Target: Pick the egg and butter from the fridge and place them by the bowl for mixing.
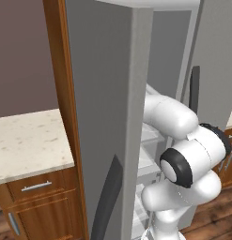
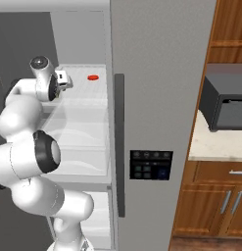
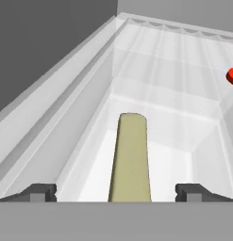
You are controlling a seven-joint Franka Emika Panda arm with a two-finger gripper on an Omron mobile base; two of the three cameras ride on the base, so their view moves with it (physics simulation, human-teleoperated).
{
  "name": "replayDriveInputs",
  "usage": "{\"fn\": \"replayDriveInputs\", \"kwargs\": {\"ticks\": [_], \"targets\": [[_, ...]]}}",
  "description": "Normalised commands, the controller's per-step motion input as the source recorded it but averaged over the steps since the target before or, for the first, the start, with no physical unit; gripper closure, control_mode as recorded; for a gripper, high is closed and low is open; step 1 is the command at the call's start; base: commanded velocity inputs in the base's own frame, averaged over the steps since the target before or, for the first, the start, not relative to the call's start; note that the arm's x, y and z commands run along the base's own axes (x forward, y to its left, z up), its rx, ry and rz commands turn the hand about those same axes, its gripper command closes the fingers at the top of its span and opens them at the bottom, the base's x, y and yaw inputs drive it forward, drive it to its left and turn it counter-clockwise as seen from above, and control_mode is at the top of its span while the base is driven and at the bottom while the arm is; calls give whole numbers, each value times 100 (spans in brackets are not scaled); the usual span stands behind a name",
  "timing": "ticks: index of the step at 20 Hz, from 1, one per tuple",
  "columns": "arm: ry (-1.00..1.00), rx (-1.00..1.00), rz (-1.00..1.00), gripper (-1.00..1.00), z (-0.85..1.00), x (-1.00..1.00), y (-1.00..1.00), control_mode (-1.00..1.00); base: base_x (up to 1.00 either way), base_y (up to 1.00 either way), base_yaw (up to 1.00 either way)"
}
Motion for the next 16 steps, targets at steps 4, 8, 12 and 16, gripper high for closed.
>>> {"fn": "replayDriveInputs", "kwargs": {"ticks": [4,8,12,16], "targets": [[0,0,1,-100,-21,15,0,-100,0,0,0],[0,0,1,-100,-20,14,0,-100,0,0,0],[0,0,2,-100,-42,7,0,-100,0,0,0],[2,0,5,100,-74,0,0,-100,0,0,0]]}}
